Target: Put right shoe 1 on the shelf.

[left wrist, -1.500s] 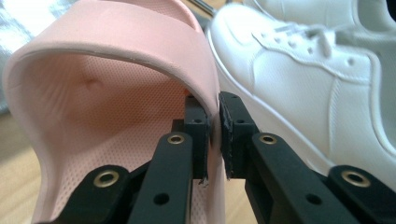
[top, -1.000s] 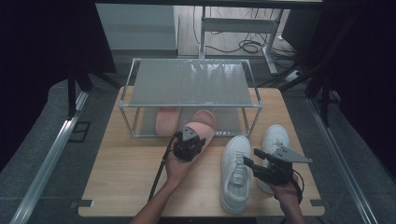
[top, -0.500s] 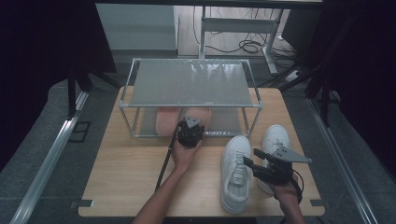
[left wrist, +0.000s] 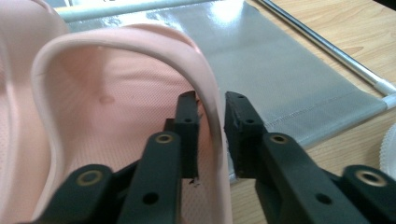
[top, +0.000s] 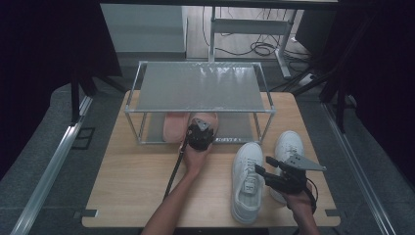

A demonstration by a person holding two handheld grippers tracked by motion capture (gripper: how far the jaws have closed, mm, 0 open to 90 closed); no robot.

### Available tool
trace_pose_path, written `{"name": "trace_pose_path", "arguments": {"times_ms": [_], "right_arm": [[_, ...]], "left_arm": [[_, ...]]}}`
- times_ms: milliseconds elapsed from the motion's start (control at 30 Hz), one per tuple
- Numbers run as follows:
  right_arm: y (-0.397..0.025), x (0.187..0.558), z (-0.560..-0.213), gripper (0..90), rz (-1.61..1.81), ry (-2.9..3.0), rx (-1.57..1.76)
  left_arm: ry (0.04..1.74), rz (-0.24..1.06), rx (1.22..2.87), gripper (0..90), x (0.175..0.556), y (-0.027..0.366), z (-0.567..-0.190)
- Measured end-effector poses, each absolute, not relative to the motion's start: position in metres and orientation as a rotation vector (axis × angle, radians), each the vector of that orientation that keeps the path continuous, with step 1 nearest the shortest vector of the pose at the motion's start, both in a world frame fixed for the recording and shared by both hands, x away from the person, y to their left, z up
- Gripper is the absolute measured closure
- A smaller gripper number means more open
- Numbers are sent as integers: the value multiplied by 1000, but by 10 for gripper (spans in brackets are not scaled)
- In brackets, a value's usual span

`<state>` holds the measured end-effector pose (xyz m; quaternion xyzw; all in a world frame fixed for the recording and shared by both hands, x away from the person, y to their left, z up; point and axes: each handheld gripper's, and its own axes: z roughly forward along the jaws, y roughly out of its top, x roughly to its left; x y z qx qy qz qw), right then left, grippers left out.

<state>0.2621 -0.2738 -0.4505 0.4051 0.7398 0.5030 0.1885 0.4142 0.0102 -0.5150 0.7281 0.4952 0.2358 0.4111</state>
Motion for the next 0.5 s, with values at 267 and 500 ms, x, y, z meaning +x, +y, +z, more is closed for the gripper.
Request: {"name": "trace_pose_path", "arguments": {"times_ms": [267, 500], "right_arm": [[-273, 261, -450, 428, 1414, 2083, 1134], [-271, 261, -450, 428, 1413, 2088, 1128]], "left_arm": [[1195, 575, 1832, 602, 395, 17, -498], [1160, 515, 1858, 678, 371, 40, -489]]}}
